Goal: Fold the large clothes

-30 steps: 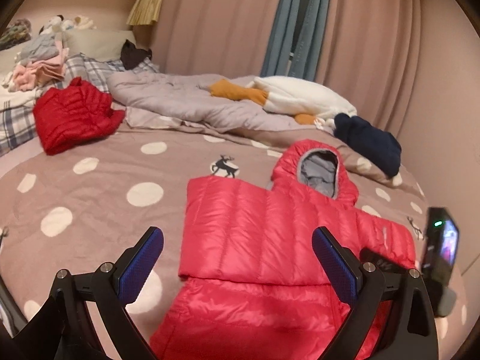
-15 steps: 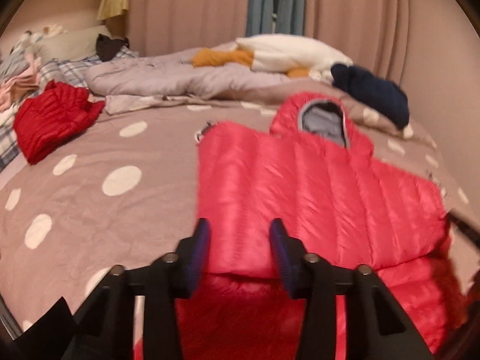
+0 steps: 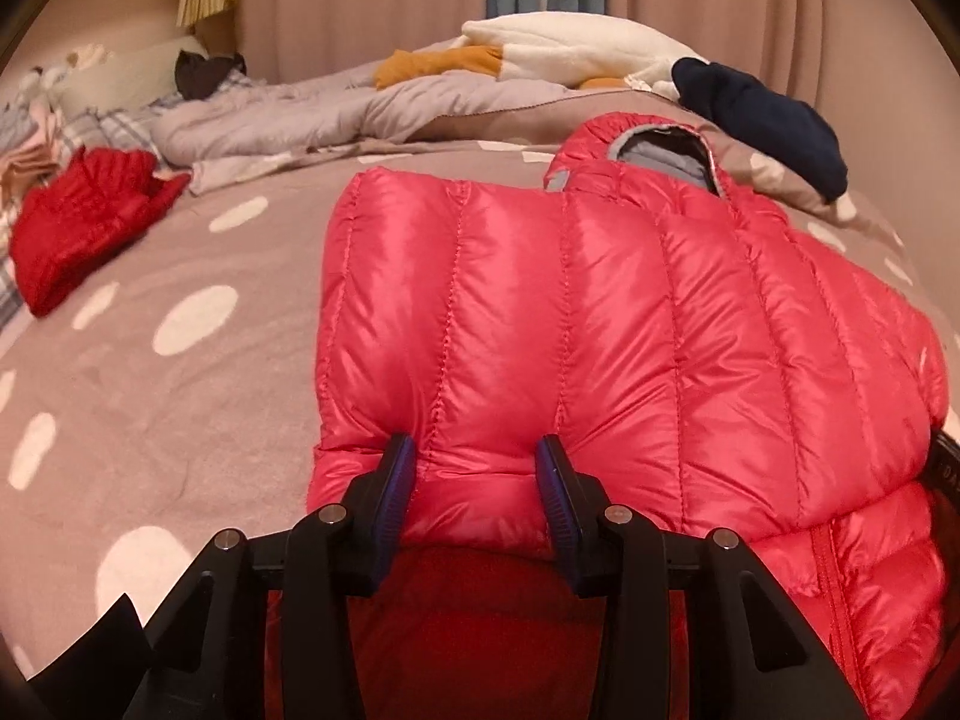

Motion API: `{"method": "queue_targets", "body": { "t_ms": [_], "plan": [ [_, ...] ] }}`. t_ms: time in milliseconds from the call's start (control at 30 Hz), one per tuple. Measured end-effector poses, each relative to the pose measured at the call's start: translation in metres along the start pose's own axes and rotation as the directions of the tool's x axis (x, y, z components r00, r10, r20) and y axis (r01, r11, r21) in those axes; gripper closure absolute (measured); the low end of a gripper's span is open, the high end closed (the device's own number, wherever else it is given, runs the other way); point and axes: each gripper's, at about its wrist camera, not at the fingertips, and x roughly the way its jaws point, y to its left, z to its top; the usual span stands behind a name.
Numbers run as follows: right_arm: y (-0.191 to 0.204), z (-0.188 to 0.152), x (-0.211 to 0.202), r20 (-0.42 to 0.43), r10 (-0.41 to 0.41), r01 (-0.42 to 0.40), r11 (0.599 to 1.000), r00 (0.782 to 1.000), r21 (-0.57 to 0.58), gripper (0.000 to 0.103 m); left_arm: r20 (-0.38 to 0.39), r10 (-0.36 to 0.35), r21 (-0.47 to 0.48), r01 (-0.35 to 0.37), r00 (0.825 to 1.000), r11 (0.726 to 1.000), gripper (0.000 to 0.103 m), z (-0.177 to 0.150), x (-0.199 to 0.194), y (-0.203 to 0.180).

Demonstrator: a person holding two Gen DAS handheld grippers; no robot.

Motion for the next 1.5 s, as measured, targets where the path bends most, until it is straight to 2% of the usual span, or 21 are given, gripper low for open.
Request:
{"method": "queue_targets", "body": {
  "t_ms": [67, 133, 167, 200, 233, 300, 367, 433, 567, 667, 767, 800, 900, 1000, 1100, 1167, 1233, 1333, 1400, 1467, 1500],
  "plan": [
    [0.002, -0.002, 0.001, 0.003, -0.005, 0.005, 1.0, 1.0, -0.003, 0.073, 0.01, 0.015, -0.044, -0.015, 1.0, 0.999, 0.061, 0.001, -0.014, 0.006],
    [-0.001, -0.003, 0.0, 0.01, 0.003, -0.003, 1.0, 1.0, 0.008, 0.071, 0.003, -0.007, -0.141, 0.008, 1.0, 0.99, 0.061, 0.003, -0.03, 0.017],
    [-0.003, -0.004, -0.001, 0.013, 0.009, -0.009, 1.0, 1.0, 0.017, 0.071, 0.005, -0.029, -0.182, 0.029, 1.0, 0.983, 0.059, 0.005, -0.04, 0.023],
    [-0.003, -0.005, -0.002, 0.015, 0.015, -0.016, 1.0, 1.0, 0.022, 0.07, 0.013, -0.035, -0.204, 0.037, 0.999, 0.978, 0.052, 0.006, -0.05, 0.027],
    [-0.005, -0.005, -0.001, 0.016, 0.023, -0.023, 0.999, 1.0, 0.029, 0.07, 0.04, -0.018, -0.205, 0.026, 0.999, 0.979, 0.044, 0.006, -0.064, 0.03],
    [-0.005, -0.006, -0.002, 0.018, 0.022, -0.023, 0.999, 1.0, 0.03, 0.069, 0.104, 0.032, -0.185, -0.012, 0.994, 0.983, 0.035, 0.005, -0.085, 0.032],
    [-0.004, -0.006, -0.001, 0.018, 0.01, -0.01, 1.0, 1.0, 0.019, 0.069, 0.18, 0.11, -0.192, -0.074, 0.978, 0.978, 0.028, 0.004, -0.107, 0.039],
    [-0.003, -0.006, -0.002, 0.021, -0.008, 0.008, 1.0, 1.0, 0.007, 0.068, 0.213, 0.187, -0.255, -0.13, 0.959, 0.958, 0.018, 0.004, -0.122, 0.052],
    [0.0, -0.006, -0.003, 0.024, -0.031, 0.031, 1.0, 0.999, 0.001, 0.064, 0.245, 0.168, -0.322, -0.084, 0.955, 0.943, 0.017, 0.004, -0.135, 0.076],
    [-0.001, -0.006, -0.003, 0.023, -0.03, 0.03, 1.0, 0.999, 0.006, 0.062, 0.263, 0.185, -0.335, -0.09, 0.947, 0.938, 0.027, 0.007, -0.135, 0.085],
    [-0.001, -0.006, -0.002, 0.024, -0.032, 0.032, 0.999, 0.999, 0.006, 0.062, 0.239, 0.199, -0.377, -0.097, 0.951, 0.921, 0.031, 0.01, -0.129, 0.096],
    [-0.002, -0.006, -0.002, 0.024, -0.032, 0.032, 0.999, 0.999, 0.006, 0.062, 0.231, 0.199, -0.393, -0.096, 0.952, 0.914, 0.037, 0.009, -0.128, 0.1],
    [-0.002, -0.006, -0.003, 0.027, -0.03, 0.03, 1.0, 0.999, 0.008, 0.06, 0.198, 0.254, -0.416, -0.154, 0.947, 0.896, 0.046, 0.01, -0.124, 0.11],
    [-0.007, -0.002, -0.01, 0.02, -0.009, 0.009, 1.0, 1.0, 0.017, 0.054, 0.17, 0.277, -0.411, -0.188, 0.945, 0.892, 0.052, 0.015, -0.119, 0.118],
    [-0.011, 0.018, -0.035, 0.02, 0.039, -0.039, 0.999, 0.999, 0.004, 0.04, 0.153, 0.282, -0.42, -0.196, 0.947, 0.886, 0.063, 0.027, -0.112, 0.127],
    [-0.012, 0.042, -0.061, 0.087, 0.078, -0.078, 0.997, 0.993, -0.004, 0.015, 0.142, 0.323, -0.396, -0.245, 0.936, 0.885, 0.063, 0.037, -0.105, 0.127],
    [-0.008, 0.079, -0.079, 0.151, 0.12, -0.12, 0.993, 0.981, -0.011, 0.001, 0.145, 0.348, -0.386, -0.271, 0.926, 0.882, 0.063, 0.044, -0.097, 0.129],
    [0.015, 0.135, -0.066, 0.121, 0.199, -0.197, 0.98, 0.972, -0.031, 0.001, 0.107, 0.327, -0.427, -0.253, 0.939, 0.868, 0.064, 0.055, -0.082, 0.139],
    [0.044, 0.172, -0.034, 0.063, 0.236, -0.232, 0.971, 0.97, -0.064, 0.001, 0.111, 0.299, -0.432, -0.225, 0.948, 0.873, 0.064, 0.064, -0.074, 0.144],
    [0.075, 0.2, 0.007, 0.012, 0.251, -0.248, 0.964, 0.968, -0.091, 0.001, 0.156, 0.336, -0.355, -0.265, 0.929, 0.897, 0.063, 0.075, -0.064, 0.14],
    [0.09, 0.212, 0.034, -0.026, 0.229, -0.23, 0.97, 0.973, -0.083, 0.001, 0.165, 0.366, -0.324, -0.301, 0.916, 0.897, 0.063, 0.079, -0.059, 0.139]
  ]
}}
